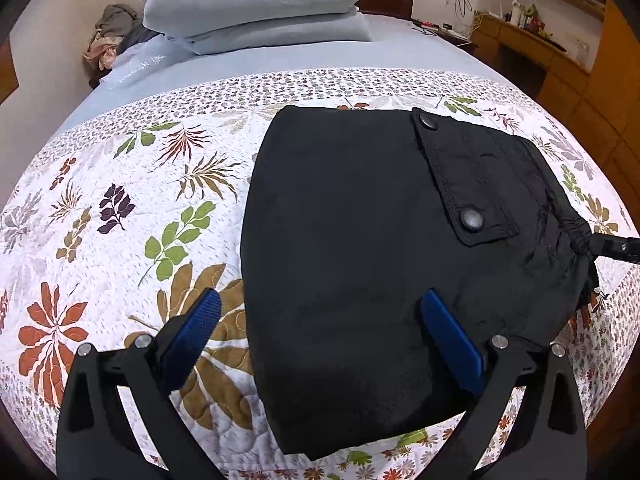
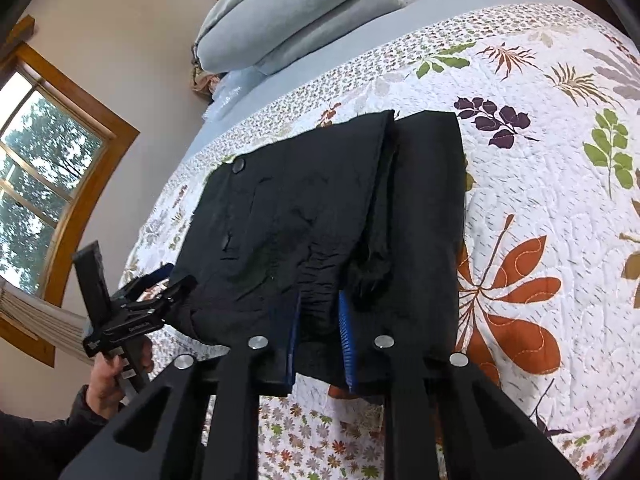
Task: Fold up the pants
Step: 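Release the pants and lift both grippers away from the stack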
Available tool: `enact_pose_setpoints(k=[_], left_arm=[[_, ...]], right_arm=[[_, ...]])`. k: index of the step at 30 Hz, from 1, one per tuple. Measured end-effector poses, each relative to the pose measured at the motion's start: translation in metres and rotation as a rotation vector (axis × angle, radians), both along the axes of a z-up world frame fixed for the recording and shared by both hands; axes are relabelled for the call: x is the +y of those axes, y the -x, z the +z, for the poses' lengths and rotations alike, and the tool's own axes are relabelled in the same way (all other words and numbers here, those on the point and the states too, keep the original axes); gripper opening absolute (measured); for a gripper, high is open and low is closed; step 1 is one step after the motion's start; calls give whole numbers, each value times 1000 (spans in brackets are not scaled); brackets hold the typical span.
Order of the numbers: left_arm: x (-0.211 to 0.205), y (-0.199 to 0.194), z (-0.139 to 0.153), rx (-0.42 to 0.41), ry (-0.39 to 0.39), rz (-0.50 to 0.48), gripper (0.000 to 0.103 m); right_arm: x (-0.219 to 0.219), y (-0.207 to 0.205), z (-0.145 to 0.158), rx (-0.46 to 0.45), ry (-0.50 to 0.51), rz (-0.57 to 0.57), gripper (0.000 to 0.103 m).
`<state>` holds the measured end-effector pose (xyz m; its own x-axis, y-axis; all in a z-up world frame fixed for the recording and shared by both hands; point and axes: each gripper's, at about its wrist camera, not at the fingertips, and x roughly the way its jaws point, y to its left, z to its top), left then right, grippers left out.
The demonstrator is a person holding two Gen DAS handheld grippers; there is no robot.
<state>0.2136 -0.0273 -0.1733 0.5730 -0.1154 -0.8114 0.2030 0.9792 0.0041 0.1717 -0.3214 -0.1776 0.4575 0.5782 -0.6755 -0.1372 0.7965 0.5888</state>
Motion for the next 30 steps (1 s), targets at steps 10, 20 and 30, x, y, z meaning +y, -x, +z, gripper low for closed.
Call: enact_pose_setpoints(k=[10,20,30], left_arm=[[-5,1,0,8,-1,6,100],[-1,1,0,8,8,16,100],[5,5,5,3,16,33,100]], right_arm=[[-4,3,-5,5,27,-11,16],[-5,8,0,-19,42,-13,22],[-5,16,12,-45,105,-33,22]])
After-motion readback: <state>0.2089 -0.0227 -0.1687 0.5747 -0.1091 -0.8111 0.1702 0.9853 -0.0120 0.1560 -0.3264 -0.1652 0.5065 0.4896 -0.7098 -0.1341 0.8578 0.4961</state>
